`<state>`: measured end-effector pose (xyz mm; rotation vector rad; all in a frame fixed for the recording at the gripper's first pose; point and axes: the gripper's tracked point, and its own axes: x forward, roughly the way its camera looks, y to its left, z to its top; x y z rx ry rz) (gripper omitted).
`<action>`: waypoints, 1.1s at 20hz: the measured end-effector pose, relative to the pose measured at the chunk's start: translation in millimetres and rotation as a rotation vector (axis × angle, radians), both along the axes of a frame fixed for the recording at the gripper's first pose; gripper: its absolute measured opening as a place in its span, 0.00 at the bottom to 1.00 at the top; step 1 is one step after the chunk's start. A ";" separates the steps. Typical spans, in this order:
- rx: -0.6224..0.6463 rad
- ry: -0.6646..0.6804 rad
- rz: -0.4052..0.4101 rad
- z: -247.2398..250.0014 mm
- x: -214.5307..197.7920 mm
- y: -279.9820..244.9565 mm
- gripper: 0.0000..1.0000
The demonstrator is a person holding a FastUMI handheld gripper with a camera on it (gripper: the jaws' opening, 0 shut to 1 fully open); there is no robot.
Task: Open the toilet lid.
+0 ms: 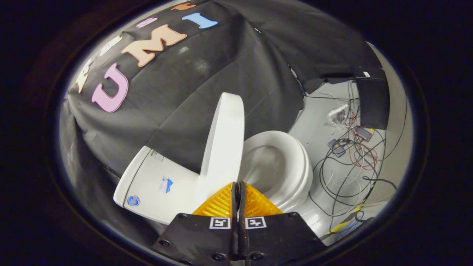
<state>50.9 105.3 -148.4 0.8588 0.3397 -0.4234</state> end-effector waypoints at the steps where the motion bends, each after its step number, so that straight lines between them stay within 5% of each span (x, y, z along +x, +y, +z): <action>1: -0.005 0.005 0.002 2.4 0.2 1.9 0.00; 22: -0.234 0.052 0.022 90.7 27.4 51.2 0.00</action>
